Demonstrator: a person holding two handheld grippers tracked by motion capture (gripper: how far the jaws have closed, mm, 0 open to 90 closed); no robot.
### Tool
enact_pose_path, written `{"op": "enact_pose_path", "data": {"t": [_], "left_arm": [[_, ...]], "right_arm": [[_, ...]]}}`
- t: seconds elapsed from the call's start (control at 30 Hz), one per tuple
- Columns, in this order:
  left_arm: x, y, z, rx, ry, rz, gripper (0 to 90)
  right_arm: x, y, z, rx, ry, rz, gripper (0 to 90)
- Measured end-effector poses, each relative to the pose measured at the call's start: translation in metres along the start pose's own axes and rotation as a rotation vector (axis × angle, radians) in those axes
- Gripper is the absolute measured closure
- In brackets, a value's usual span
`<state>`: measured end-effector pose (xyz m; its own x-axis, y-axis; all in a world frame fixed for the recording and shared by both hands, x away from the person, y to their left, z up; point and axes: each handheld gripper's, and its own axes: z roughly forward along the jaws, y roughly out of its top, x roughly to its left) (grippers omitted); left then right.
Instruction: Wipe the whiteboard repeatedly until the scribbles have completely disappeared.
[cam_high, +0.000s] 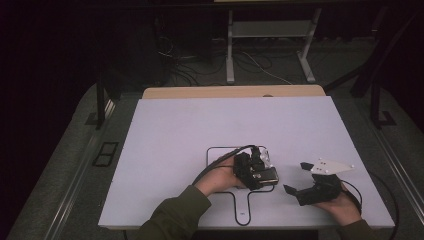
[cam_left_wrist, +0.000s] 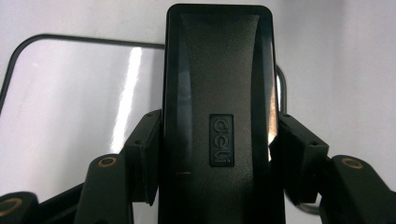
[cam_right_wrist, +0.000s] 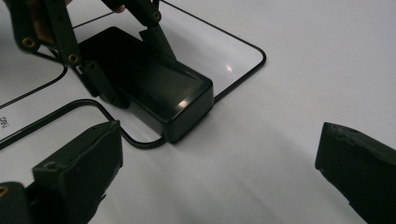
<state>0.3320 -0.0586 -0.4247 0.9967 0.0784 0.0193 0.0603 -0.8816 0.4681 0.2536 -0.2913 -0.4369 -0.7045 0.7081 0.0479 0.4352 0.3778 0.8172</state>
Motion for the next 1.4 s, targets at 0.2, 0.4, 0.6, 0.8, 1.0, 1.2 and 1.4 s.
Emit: {"op": "enact_pose_path", "data": {"t": [0.2,0.4,0.6,0.8,1.0,1.2,1.4], "left_arm": [[0.030,-0.006,-0.003,-0.001,0.065,-0.084,39.5],[0.002,0.003,0.002,0.002,-0.002,-0.002,39.4],[0.020,0.005,0.005,-0.025,0.027,-0.073,39.5],[0.009,0.010,0.006,-0.004,0.006,-0.007,39.5],[0.004,0.007,0.007,-0.034,0.007,-0.033,39.5],[0.026,0.000,0.003,-0.030,0.039,-0.083,39.5],[-0.002,0.005,0.005,-0.030,-0.002,0.002,39.5]], "right_arm": [[0.001,0.000,-0.001,-0.002,-0.002,0.001,0.0],[0.000,0.000,0.000,-0.003,0.000,0.004,0.0],[0.000,0.001,-0.003,-0.012,-0.009,0.006,0.0],[-0.002,0.000,-0.002,-0.010,-0.006,0.005,0.0],[-0.001,0.000,-0.003,-0.017,-0.010,0.003,0.0],[-0.001,0.001,-0.003,-0.016,-0.010,0.003,0.0],[-0.001,0.000,-0.003,-0.016,-0.010,0.003,0.0]]}}
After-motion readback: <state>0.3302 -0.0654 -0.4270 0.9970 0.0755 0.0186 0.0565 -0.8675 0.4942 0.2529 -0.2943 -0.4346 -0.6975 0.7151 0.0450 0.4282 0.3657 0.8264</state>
